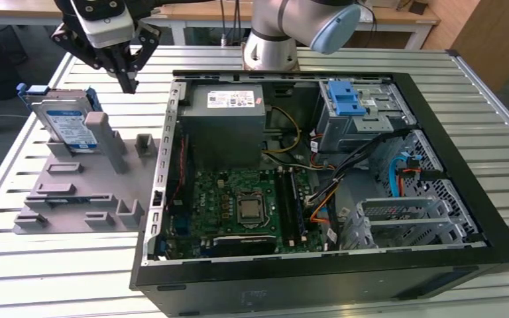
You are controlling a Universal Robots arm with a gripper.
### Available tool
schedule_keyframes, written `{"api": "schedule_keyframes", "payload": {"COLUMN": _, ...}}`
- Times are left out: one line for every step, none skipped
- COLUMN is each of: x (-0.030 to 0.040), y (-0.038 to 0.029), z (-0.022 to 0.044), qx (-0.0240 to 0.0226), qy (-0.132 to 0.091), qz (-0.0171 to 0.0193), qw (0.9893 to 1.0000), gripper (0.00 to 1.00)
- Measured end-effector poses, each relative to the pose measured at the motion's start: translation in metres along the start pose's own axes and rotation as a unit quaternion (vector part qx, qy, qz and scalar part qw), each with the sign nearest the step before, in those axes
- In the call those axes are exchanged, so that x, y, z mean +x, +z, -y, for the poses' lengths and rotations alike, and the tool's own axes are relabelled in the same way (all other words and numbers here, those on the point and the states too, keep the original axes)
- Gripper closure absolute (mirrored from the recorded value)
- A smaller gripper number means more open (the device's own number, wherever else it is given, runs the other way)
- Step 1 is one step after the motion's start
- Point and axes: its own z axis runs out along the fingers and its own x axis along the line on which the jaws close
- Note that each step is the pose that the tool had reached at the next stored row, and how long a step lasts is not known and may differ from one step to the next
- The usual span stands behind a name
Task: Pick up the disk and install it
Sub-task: 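Reach for the disk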
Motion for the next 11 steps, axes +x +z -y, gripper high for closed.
{"api": "schedule_keyframes", "payload": {"x": 0.0003, "y": 0.0, "z": 0.0, "qx": 0.0, "qy": 0.0, "qz": 0.0, "qw": 1.0, "gripper": 0.89}}
{"api": "schedule_keyframes", "payload": {"x": 0.0007, "y": 0.0, "z": 0.0001, "qx": 0.0, "qy": 0.0, "qz": 0.0, "qw": 1.0, "gripper": 0.89}}
{"api": "schedule_keyframes", "payload": {"x": 0.0011, "y": 0.0, "z": 0.0001, "qx": 0.0, "qy": 0.0, "qz": 0.0, "qw": 1.0, "gripper": 0.89}}
{"api": "schedule_keyframes", "payload": {"x": 0.0015, "y": 0.0, "z": 0.0001, "qx": 0.0, "qy": 0.0, "qz": 0.0, "qw": 1.0, "gripper": 0.89}}
{"api": "schedule_keyframes", "payload": {"x": 0.0019, "y": -0.0001, "z": 0.0002, "qx": 0.0, "qy": 0.0, "qz": 0.0, "qw": 1.0, "gripper": 0.89}}
{"api": "schedule_keyframes", "payload": {"x": 0.0023, "y": 0.0, "z": 0.0002, "qx": 0.0, "qy": 0.0, "qz": 0.0, "qw": 1.0, "gripper": 0.89}}
{"api": "schedule_keyframes", "payload": {"x": 0.0026, "y": -0.0001, "z": 0.0002, "qx": 0.0, "qy": 0.0, "qz": 0.0, "qw": 1.0, "gripper": 0.89}}
{"api": "schedule_keyframes", "payload": {"x": 0.0029, "y": 0.0, "z": 0.0002, "qx": 0.0, "qy": 0.0, "qz": 0.0, "qw": 1.0, "gripper": 0.89}}
{"api": "schedule_keyframes", "payload": {"x": 0.0032, "y": 0.0, "z": 0.0003, "qx": 0.0, "qy": 0.0, "qz": 0.0, "qw": 1.0, "gripper": 0.89}}
{"api": "schedule_keyframes", "payload": {"x": 0.0035, "y": -0.0001, "z": 0.0003, "qx": 0.0, "qy": 0.0, "qz": 0.0, "qw": 1.0, "gripper": 0.89}}
{"api": "schedule_keyframes", "payload": {"x": 0.0038, "y": -0.0001, "z": 0.0003, "qx": 0.0, "qy": 0.0, "qz": 0.0, "qw": 1.0, "gripper": 0.89}}
